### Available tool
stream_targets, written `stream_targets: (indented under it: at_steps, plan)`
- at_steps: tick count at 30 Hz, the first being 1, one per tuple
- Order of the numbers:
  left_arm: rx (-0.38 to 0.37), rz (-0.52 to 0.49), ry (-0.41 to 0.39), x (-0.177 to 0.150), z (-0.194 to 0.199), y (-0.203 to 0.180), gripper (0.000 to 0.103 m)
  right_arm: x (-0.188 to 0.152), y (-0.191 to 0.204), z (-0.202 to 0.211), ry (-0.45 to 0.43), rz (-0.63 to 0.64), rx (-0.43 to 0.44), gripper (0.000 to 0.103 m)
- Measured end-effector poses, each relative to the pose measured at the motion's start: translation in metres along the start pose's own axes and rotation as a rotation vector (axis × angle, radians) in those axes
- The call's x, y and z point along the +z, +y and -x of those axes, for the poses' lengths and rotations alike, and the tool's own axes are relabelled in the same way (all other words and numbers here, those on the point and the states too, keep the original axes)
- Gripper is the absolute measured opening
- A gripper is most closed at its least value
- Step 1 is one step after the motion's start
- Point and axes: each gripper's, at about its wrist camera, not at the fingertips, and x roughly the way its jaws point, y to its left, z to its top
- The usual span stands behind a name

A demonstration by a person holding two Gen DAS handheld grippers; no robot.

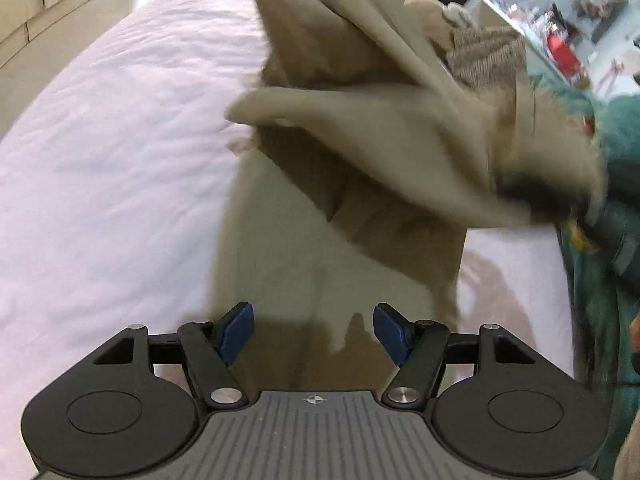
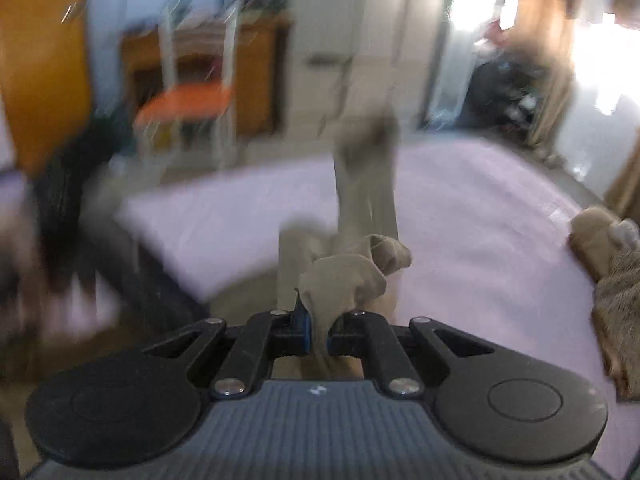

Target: Fold clothes

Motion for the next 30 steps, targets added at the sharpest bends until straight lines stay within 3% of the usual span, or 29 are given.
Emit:
stream_targets:
  at_steps: [3,6,7,9,11,12,14,18,21,23,25,30]
  plan:
    - [0.032,-0.019,0.018,-0.02,0.03,0.026,0.068,-0.039,0.032,-0.013,0.158,0.069,-0.02,0.009]
    - [0.043,-0.004,0.017,-0.034,0.054,0.053,0.068,-0.054,0.036,-0.02,0.265,-0.043,-0.072,0.016]
    - [0.045,0.006,0.014,-0.037,0.06,0.061,0.068,-0.052,0.033,-0.016,0.271,-0.122,-0.073,0.027]
    - [0.065,-0.009,-0.002,-0.037,0.067,0.068,0.068,-0.042,0.02,0.0,0.242,-0.332,-0.06,0.065]
    - [0.052,-0.027,-0.016,-0.03,0.068,0.065,0.068,-0.037,0.004,0.02,0.178,-0.551,-0.045,0.087]
    - [0.03,-0.04,-0.018,-0.026,0.069,0.059,0.068,-0.037,-0.005,0.031,0.133,-0.656,-0.025,0.093]
    - [-0.011,-0.087,-0.011,-0.018,0.063,0.045,0.068,-0.042,-0.018,0.046,0.066,-0.822,-0.02,0.094]
    - [0.08,-0.167,0.035,-0.005,0.031,0.018,0.068,-0.076,-0.04,0.04,0.12,-1.066,-0.223,0.096]
    - [0.176,-0.174,0.055,-0.003,0.011,0.012,0.068,-0.121,-0.048,0.016,0.133,-1.339,-0.111,0.095]
    - [0.172,-0.127,0.064,-0.003,0.004,0.017,0.068,-0.138,-0.044,0.008,0.097,-1.448,-0.057,0.095]
    - [0.148,-0.078,0.068,-0.004,-0.003,0.023,0.069,-0.136,-0.035,-0.001,0.122,-1.424,-0.061,0.095]
    - [0.135,-0.038,0.022,-0.011,-0.008,0.025,0.069,-0.105,-0.01,-0.013,0.189,-1.189,-0.131,0.081]
